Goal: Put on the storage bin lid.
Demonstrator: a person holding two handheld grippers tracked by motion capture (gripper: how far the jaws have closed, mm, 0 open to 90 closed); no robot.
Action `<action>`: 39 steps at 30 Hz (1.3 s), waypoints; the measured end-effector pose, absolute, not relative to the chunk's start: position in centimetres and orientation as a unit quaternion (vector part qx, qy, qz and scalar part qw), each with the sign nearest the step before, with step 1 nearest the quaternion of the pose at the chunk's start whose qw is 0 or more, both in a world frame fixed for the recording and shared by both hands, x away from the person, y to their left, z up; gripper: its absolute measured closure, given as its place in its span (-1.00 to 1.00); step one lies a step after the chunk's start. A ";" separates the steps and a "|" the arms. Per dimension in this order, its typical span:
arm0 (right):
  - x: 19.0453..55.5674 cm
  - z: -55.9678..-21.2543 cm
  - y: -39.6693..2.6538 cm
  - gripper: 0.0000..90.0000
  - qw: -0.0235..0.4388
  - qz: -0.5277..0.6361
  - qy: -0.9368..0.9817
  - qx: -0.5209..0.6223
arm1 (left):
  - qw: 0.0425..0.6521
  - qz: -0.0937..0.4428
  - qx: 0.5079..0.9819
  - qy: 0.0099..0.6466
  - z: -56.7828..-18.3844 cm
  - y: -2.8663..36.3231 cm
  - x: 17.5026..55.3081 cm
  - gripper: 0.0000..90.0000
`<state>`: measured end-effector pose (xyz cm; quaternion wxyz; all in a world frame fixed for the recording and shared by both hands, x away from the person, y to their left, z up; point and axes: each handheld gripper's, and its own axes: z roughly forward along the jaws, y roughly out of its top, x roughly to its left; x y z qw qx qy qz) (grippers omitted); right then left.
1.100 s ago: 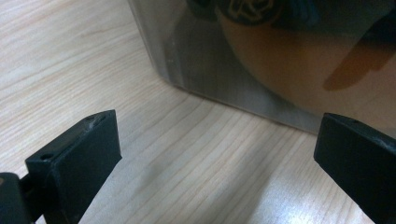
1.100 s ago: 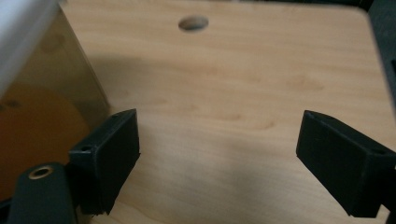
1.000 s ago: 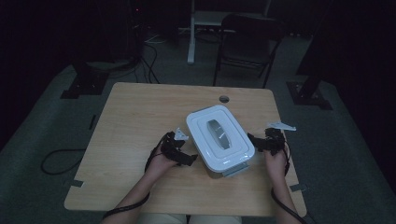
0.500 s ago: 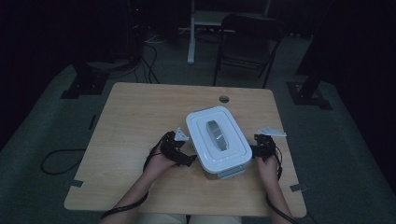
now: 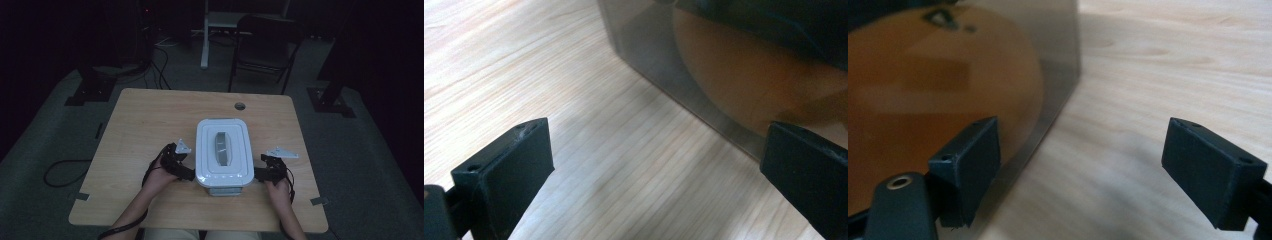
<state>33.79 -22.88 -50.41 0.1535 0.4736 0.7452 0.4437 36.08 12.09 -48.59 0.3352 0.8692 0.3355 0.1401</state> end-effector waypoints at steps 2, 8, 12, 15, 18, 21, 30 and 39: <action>33.5 -50.4 -22.7 -0.65 0.153 0.441 0.752 0.465 | 0.335 0.142 0.869 0.337 -48.5 12.4 36.0 -0.97; 33.4 -50.5 -22.1 -0.65 0.152 0.439 0.762 0.450 | 0.339 0.147 0.864 0.343 -48.3 13.0 36.1 -0.97; 34.2 -50.6 -21.8 -0.65 0.151 0.436 0.766 0.447 | 0.337 0.150 0.864 0.343 -48.3 13.3 36.1 -0.97; 34.6 -50.8 -21.7 -0.65 0.148 0.438 0.765 0.448 | 0.339 0.151 0.862 0.346 -48.3 13.4 36.1 -0.97; 34.6 -50.9 -21.8 -0.69 0.145 0.441 0.762 0.451 | 0.348 0.143 0.858 0.351 -48.5 13.7 36.2 -0.97; 34.6 -51.0 -22.0 -0.71 0.137 0.448 0.759 0.452 | 0.355 0.136 0.855 0.353 -48.7 13.8 36.3 -0.97; 34.6 -50.7 -21.9 -0.71 0.154 0.449 0.753 0.456 | 0.373 0.140 0.846 0.353 -48.4 14.1 36.1 -0.97; 34.2 -50.5 -22.3 -0.71 0.165 0.446 0.751 0.459 | 0.371 0.135 0.848 0.353 -48.4 14.5 35.9 -0.97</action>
